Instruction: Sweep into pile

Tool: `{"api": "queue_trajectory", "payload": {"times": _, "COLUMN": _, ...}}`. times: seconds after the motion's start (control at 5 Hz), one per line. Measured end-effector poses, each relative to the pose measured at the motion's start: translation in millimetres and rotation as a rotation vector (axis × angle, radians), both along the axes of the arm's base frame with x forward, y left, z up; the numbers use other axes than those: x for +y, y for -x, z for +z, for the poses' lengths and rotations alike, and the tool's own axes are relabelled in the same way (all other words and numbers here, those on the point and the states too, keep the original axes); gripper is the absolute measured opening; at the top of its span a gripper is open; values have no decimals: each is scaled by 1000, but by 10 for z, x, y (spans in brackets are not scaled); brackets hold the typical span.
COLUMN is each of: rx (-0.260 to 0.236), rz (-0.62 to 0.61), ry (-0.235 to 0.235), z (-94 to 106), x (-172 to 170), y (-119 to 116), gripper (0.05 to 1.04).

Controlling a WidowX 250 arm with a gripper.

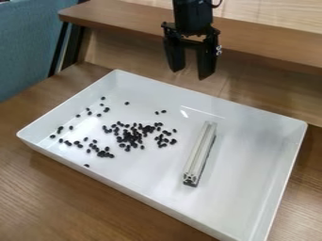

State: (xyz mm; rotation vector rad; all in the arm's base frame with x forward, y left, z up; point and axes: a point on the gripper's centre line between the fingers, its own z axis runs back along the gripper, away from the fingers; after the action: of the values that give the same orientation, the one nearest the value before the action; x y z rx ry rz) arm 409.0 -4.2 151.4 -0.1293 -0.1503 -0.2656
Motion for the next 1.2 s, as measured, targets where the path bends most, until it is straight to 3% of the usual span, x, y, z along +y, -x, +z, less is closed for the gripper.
{"api": "queue_trajectory", "payload": {"times": 0.6, "rx": 127, "rz": 107, "ry": 32, "z": -622, "x": -239, "y": 198, "gripper": 998}}
{"api": "queue_trajectory", "payload": {"times": 0.8, "rx": 128, "rz": 214, "ry": 7, "z": -620, "x": -325, "y": 269, "gripper": 999}}
{"api": "queue_trajectory", "payload": {"times": 1.2, "rx": 161, "rz": 293, "ry": 9, "z": -719, "x": -442, "y": 337, "gripper": 999}}
